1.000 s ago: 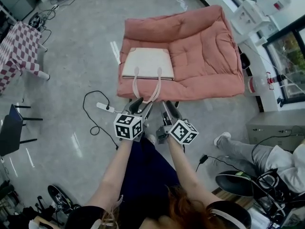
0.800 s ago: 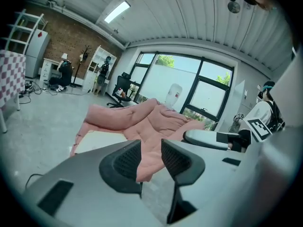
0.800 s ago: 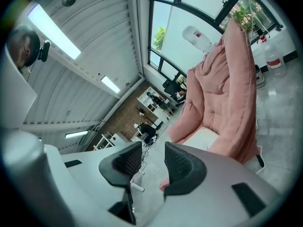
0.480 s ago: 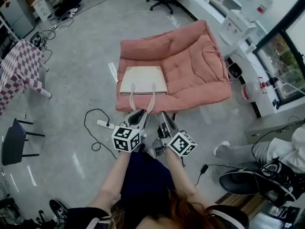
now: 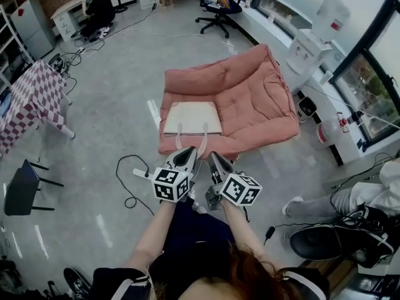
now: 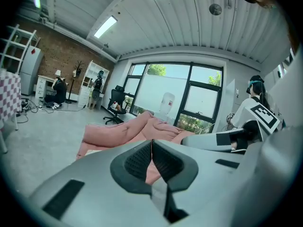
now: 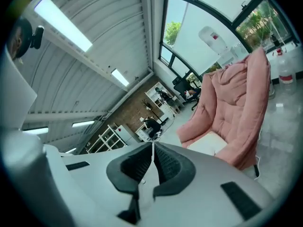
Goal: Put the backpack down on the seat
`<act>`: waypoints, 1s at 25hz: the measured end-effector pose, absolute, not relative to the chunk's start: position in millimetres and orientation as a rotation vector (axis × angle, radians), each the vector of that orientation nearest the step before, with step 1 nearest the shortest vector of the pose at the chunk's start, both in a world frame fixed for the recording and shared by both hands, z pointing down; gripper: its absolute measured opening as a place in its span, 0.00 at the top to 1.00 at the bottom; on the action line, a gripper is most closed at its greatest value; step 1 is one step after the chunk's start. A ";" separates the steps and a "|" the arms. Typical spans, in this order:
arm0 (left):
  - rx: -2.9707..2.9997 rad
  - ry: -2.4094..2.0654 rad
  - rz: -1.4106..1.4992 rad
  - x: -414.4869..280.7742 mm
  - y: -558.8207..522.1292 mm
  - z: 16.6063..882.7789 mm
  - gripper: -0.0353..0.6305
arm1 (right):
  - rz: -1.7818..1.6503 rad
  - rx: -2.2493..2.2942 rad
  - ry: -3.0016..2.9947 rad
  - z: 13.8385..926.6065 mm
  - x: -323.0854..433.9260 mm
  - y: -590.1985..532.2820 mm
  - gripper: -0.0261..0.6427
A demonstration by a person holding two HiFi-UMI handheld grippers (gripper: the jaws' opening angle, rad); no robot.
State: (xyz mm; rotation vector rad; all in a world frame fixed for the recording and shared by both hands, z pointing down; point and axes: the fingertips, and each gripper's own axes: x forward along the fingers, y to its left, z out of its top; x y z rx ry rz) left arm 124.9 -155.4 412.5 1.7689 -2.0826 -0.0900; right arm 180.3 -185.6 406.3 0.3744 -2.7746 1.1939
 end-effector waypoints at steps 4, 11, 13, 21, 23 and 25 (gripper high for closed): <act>1.808 -2.109 -0.095 130.4 -149.4 387.8 0.91 | 0.964 0.404 -2.845 381.7 186.5 -183.3 0.91; 1.851 -2.110 -0.049 153.2 -143.6 377.2 0.91 | 0.852 0.443 -2.862 375.3 206.8 -171.5 0.91; 1.855 -2.104 -0.059 157.0 -140.8 376.7 0.91 | 0.834 0.482 -2.857 376.9 211.6 -167.7 0.91; 1.863 -2.070 -0.042 184.1 -156.9 386.5 0.91 | 0.796 0.539 -2.836 392.6 237.5 -170.9 0.91; 1.858 -2.068 -0.045 188.9 -162.4 388.5 0.91 | 0.806 0.529 -2.822 398.5 241.5 -175.8 0.91; 1.841 -2.069 -0.053 189.7 -163.6 388.7 0.91 | 0.815 0.529 -2.815 398.8 243.1 -180.8 0.91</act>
